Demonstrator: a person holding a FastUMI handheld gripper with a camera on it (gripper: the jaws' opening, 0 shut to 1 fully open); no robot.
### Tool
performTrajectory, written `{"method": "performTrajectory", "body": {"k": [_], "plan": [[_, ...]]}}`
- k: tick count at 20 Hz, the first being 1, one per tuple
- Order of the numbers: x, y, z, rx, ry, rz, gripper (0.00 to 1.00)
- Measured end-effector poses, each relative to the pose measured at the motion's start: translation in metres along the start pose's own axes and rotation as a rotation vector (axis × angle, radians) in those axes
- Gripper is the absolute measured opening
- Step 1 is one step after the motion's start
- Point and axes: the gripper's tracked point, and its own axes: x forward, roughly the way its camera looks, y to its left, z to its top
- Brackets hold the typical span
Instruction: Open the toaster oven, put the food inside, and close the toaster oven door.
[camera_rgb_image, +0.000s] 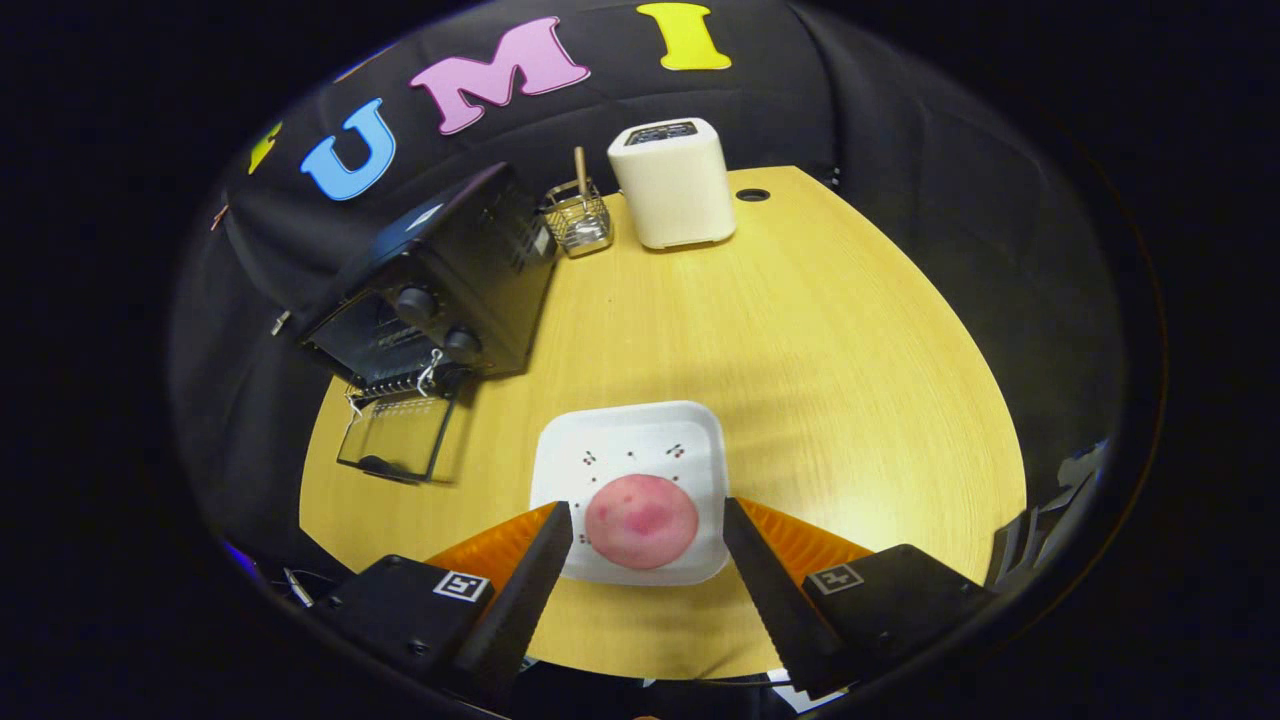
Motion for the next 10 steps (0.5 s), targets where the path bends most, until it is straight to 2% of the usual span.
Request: {"method": "performTrajectory", "body": {"k": [4, 10], "plan": [[0.027, -0.026, -0.003, 0.023, 0.037, -0.013, 0.99], [0.062, -0.036, 0.001, 0.096, 0.077, -0.025, 0.97]]}}
